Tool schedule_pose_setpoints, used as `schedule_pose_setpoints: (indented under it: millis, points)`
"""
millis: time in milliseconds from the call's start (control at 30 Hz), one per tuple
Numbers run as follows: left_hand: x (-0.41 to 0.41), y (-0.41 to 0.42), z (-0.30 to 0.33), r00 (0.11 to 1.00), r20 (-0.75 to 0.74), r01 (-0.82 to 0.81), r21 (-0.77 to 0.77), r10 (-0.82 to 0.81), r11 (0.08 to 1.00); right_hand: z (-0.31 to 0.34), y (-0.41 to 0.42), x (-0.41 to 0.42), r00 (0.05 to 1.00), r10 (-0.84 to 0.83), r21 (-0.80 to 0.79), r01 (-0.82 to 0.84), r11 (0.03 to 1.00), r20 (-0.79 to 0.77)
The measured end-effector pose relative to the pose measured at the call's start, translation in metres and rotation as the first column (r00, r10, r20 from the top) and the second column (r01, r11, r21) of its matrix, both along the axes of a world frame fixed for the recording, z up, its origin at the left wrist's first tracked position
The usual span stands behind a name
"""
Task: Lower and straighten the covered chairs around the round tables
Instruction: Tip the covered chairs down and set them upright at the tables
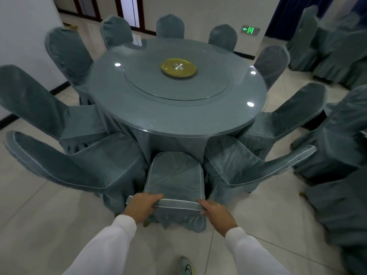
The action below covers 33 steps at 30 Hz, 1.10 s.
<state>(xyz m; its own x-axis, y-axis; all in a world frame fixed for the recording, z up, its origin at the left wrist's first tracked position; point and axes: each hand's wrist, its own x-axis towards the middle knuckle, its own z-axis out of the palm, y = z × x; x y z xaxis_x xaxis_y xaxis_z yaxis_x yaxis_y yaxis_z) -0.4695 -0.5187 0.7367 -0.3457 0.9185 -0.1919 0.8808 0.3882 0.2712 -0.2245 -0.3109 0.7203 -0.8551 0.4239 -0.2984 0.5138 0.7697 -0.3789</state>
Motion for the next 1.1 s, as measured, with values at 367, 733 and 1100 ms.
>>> schedule_pose_setpoints:
  millis: [367, 733, 1100]
  points:
    - [0.006, 0.043, 0.004, 0.980, 0.073, -0.185, 0.017, 0.184, 0.983, -0.002, 0.054, -0.030, 0.998, -0.059, -0.134, 0.062, 0.989, 0.024]
    - [-0.014, 0.010, 0.029, 0.868, 0.378, -0.353, 0.016, 0.321, 0.936, 0.031, 0.046, -0.072, 0.991, 0.015, -0.347, -0.061, 0.936, -0.135]
    - [-0.089, -0.061, 0.036, 0.714, 0.479, -0.634, 0.134, 0.510, 0.761, 0.047, -0.022, -0.194, 0.975, 0.091, -0.364, -0.160, 0.917, -0.200]
